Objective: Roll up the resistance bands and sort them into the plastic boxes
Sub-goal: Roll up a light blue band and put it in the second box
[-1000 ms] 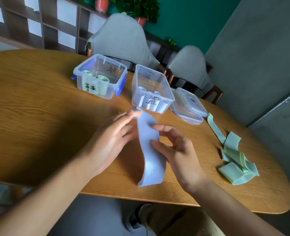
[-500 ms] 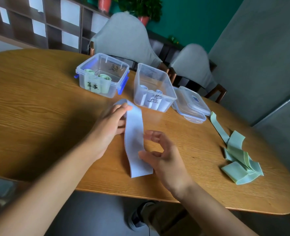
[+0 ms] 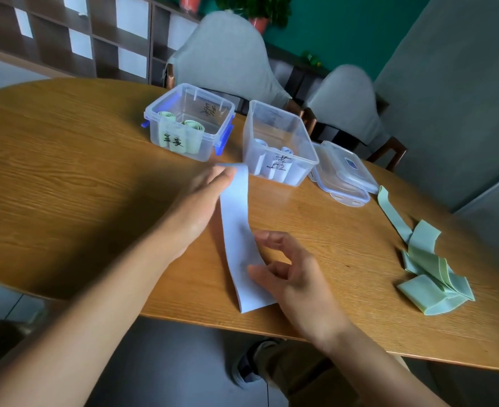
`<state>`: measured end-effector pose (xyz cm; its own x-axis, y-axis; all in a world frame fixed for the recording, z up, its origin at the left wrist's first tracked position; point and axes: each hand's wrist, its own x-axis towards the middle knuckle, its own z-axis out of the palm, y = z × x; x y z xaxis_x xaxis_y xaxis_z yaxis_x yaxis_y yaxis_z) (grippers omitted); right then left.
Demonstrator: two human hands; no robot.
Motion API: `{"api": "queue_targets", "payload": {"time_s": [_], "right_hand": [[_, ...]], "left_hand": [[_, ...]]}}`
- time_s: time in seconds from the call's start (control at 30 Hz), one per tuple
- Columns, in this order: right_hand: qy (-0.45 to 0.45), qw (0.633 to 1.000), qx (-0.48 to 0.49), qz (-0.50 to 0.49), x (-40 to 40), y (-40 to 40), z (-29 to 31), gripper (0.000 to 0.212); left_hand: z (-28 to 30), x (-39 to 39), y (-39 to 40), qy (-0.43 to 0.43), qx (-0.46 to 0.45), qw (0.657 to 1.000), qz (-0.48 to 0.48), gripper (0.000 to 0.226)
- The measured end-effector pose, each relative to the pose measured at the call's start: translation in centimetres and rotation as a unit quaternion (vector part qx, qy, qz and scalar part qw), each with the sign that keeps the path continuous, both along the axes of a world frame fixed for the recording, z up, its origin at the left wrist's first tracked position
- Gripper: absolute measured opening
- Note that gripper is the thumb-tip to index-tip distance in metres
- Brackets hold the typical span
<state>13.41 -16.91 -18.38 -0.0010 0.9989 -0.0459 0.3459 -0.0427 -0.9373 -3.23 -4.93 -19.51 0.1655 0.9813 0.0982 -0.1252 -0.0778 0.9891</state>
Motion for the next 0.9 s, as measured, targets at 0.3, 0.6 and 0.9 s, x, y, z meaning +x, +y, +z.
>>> {"api": "queue_targets", "payload": {"time_s": [0.3,0.6,0.9], "right_hand": [[0.049,0.997,-0.029,0.048,0.7,-0.3,0.2,0.044],[0.053,0.996,-0.006,-0.070,-1.4,0.4,-0.5,0.030],[0.048,0.995,0.004,-0.089,-2.9,-0.5,-1.5,0.028]], "left_hand": [[-1.0,0.3,0.1,0.189,0.040,0.980,0.053,0.044],[-0.4,-0.1,-2.3,0.269,0.086,0.956,0.076,0.034],[-1.1,-1.8,-5.5,0.288,0.117,0.950,0.033,0.029]]}}
